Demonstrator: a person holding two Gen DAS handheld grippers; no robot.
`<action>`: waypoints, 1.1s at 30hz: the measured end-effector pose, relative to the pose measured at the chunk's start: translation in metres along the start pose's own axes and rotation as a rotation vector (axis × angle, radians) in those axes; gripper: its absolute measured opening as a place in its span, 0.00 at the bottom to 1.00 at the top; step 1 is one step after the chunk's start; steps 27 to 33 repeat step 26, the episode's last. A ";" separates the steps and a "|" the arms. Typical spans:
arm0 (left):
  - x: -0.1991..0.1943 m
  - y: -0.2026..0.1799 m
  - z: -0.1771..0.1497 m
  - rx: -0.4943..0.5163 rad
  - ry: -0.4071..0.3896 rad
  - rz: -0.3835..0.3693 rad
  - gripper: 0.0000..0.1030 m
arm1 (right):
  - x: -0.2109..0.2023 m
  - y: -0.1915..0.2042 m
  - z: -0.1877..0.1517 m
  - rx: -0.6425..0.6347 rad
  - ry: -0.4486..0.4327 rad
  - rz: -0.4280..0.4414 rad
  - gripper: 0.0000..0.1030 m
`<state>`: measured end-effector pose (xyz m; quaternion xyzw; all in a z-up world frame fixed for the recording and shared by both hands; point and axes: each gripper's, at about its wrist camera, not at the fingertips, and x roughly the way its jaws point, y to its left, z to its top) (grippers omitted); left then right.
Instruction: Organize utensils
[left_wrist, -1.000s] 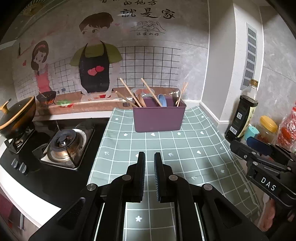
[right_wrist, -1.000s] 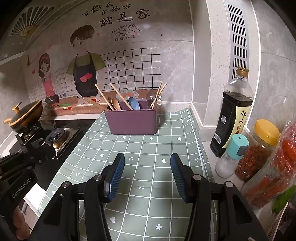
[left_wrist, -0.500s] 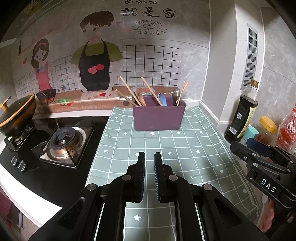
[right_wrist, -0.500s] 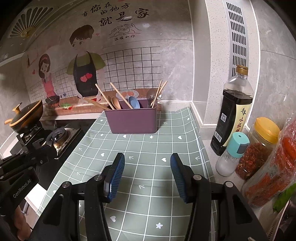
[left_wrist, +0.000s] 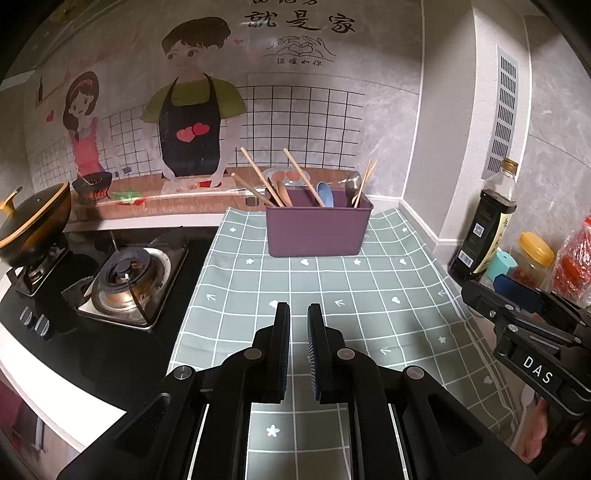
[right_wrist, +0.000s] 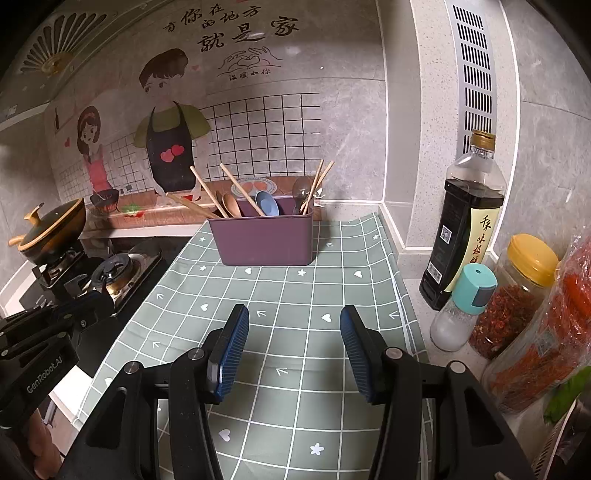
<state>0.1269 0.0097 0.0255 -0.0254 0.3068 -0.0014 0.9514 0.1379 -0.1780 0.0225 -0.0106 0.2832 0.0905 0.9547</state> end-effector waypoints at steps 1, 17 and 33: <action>0.000 0.000 0.000 0.000 0.000 -0.001 0.10 | 0.000 0.000 0.000 0.000 0.000 -0.001 0.48; 0.002 0.000 -0.003 -0.014 0.023 0.005 0.10 | -0.001 -0.003 0.000 0.004 -0.001 -0.006 0.48; 0.004 -0.001 -0.004 -0.018 0.027 -0.001 0.10 | -0.001 -0.005 0.000 0.006 0.006 -0.013 0.48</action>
